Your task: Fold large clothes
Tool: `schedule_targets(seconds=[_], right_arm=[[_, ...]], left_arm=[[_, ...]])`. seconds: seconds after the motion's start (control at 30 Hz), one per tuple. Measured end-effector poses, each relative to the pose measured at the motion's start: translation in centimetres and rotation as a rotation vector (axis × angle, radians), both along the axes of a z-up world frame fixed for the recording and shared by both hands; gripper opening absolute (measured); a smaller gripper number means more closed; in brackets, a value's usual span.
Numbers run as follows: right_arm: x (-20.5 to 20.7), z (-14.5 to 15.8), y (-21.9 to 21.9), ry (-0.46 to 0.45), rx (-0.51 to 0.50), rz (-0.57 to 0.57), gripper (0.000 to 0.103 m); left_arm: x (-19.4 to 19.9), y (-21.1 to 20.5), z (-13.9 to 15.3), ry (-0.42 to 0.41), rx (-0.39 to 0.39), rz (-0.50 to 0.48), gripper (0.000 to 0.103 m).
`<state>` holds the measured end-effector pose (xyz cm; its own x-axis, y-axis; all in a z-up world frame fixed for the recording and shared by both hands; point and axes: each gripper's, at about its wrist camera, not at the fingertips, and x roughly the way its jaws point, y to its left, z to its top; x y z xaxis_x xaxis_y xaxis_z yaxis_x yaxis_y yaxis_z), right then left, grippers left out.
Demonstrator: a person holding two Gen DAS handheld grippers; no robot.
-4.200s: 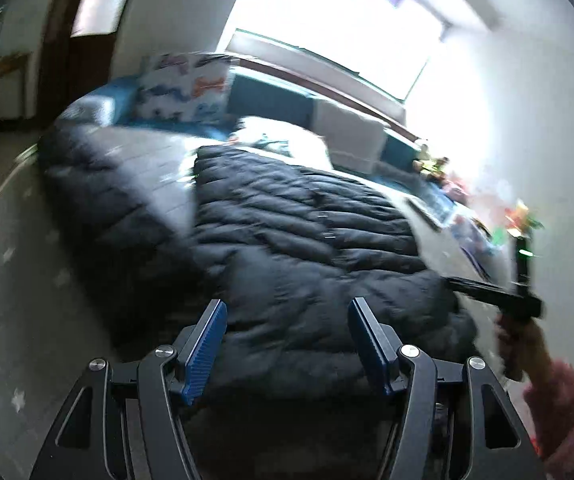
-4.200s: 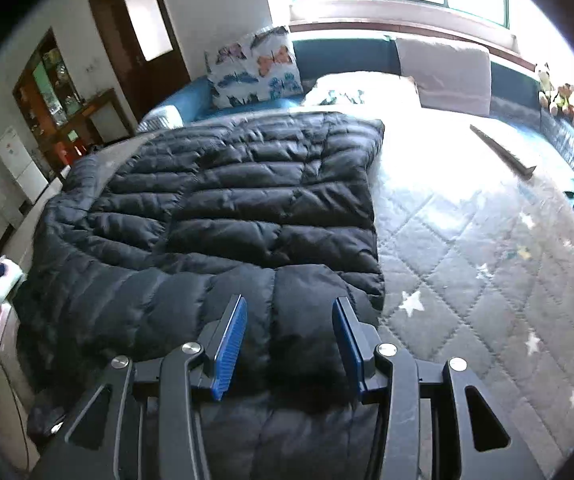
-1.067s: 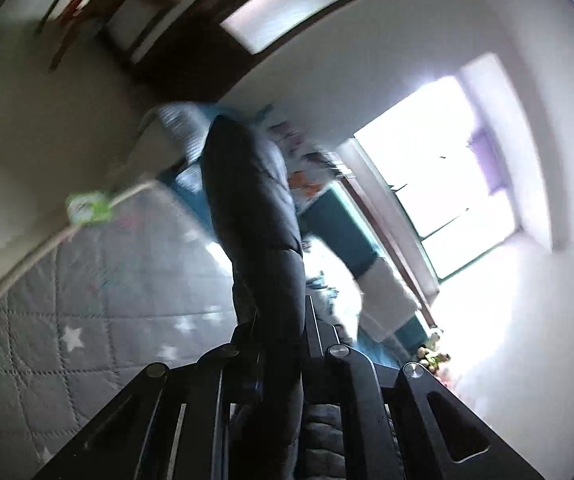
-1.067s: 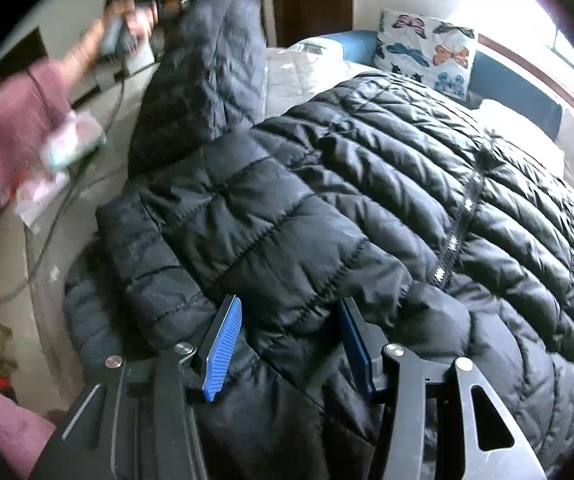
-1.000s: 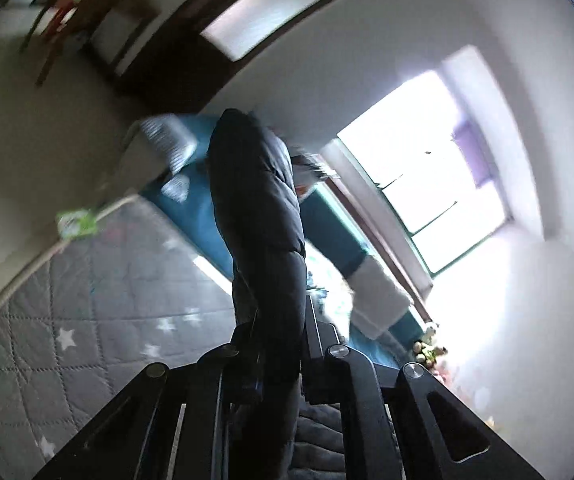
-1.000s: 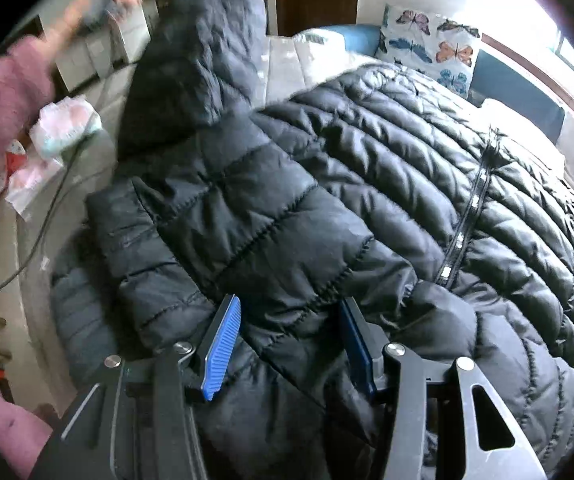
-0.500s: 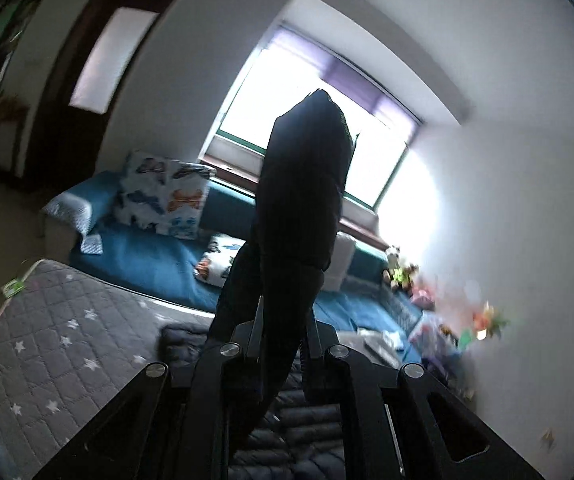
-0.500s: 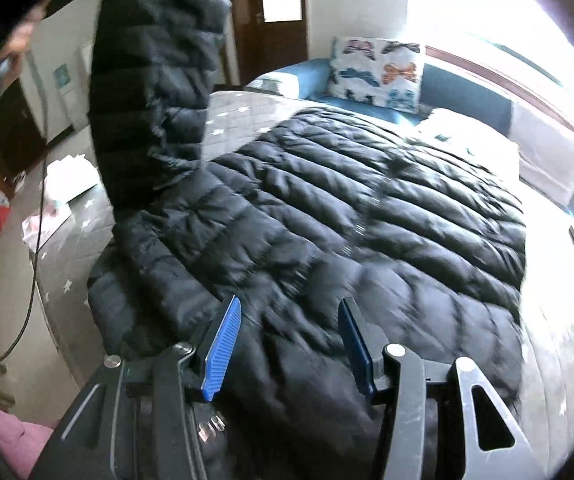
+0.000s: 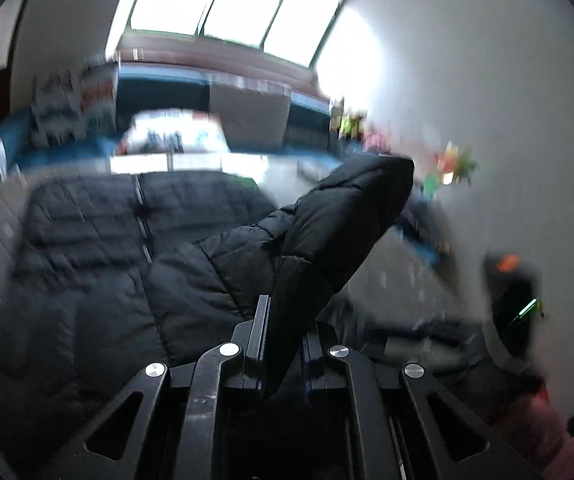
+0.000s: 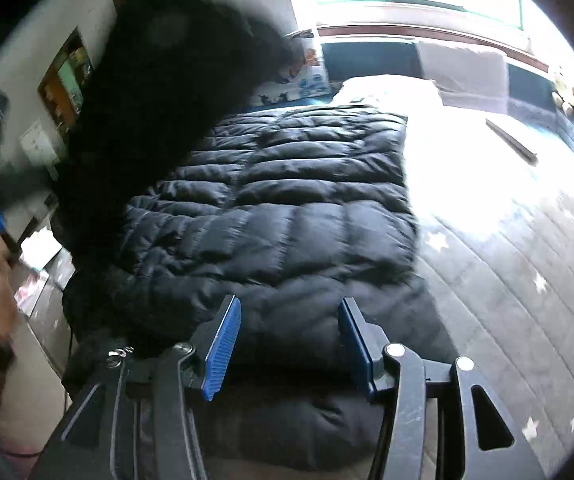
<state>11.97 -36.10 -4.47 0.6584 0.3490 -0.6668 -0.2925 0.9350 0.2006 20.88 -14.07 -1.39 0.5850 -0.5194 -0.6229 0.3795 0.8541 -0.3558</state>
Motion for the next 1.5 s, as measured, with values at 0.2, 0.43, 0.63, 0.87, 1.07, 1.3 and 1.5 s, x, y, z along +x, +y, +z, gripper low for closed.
schedule_targets(seconds=[0.2,0.43,0.63,0.87,1.07,1.3,1.5], right_arm=[[-1.1,0.1,-2.8,0.021,0.067,-0.029,0.056],[-2.0,4.7,-2.2,-0.115,0.103,-0.005,0.056],[0.2,7.2,2.0,-0.175,0.09,0.088,0.056],[4.1,4.5,6.2,-0.11,-0.012,0.128,0.056],[4.7,0.2,7.4,-0.004,-0.151,0.081,0.056],[4.0,-2.2,6.7,0.049,-0.21,0.04,0.055],[3.8,-3.0,5.9,0.078,-0.242,0.018,0.055]], left_arm=[[1.7,-2.3,-8.4,0.135,0.08,-0.045,0.021],[2.6,-1.9,-8.6,0.148,-0.016,-0.123,0.074],[0.1,-0.1,-4.7,0.122,-0.045,-0.152,0.074],[-3.7,9.7,0.9,0.031,-0.021,-0.001,0.074],[-0.6,22.9,0.7,0.059,0.025,0.342,0.074],[1.2,27.1,-5.8,0.202,-0.021,0.359,0.074],[-1.2,24.7,-6.8,0.157,-0.009,0.301,0.075]])
